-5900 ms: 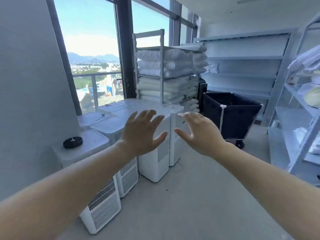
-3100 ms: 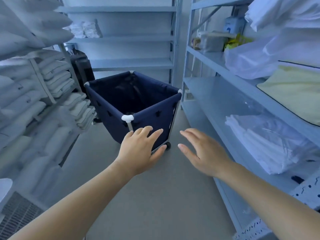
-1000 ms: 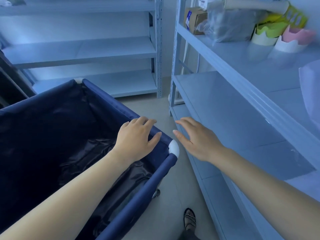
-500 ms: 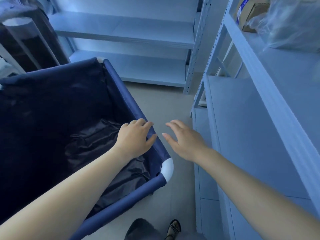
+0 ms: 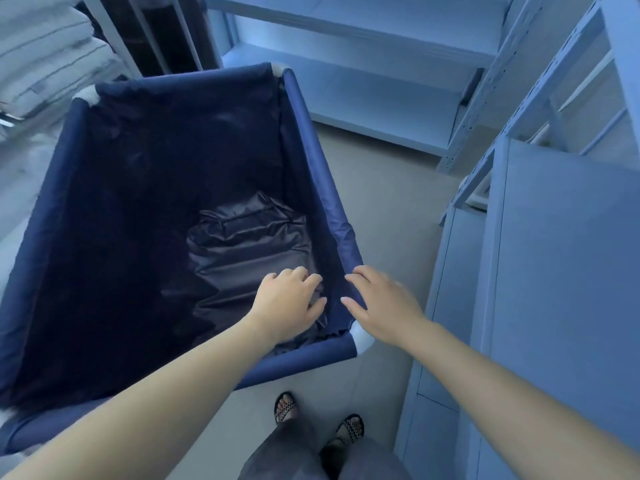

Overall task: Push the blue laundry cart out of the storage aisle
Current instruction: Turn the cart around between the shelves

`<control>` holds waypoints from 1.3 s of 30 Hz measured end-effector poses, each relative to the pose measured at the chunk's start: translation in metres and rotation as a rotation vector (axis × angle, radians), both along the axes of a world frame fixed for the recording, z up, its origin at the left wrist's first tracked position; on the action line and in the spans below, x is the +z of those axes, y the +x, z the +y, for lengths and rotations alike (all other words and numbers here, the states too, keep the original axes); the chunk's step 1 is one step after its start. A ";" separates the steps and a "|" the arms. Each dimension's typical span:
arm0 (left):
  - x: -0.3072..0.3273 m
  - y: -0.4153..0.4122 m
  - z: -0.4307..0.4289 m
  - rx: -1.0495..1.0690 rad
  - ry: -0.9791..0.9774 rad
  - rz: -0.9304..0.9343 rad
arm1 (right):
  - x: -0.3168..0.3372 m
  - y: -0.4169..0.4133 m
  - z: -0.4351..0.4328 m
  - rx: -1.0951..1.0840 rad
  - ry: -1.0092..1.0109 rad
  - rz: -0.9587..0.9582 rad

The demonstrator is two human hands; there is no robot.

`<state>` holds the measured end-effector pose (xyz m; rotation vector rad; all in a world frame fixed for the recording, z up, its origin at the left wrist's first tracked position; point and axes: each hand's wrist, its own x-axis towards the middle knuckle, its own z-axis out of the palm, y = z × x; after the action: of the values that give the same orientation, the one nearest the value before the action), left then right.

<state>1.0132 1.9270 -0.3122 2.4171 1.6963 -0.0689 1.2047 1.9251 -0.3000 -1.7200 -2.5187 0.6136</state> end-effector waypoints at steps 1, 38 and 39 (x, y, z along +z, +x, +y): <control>-0.006 0.001 -0.008 -0.012 -0.029 -0.025 | -0.005 -0.001 -0.003 0.033 -0.008 -0.015; -0.026 -0.082 -0.118 0.066 -0.343 0.093 | -0.046 -0.052 -0.094 0.167 0.005 -0.143; -0.026 -0.090 -0.123 0.082 -0.343 0.096 | -0.046 -0.059 -0.099 0.183 0.016 -0.146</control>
<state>0.9236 1.8042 -0.3385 2.1207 1.6617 -0.4341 1.1457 1.8258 -0.3465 -1.5964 -2.7957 0.4915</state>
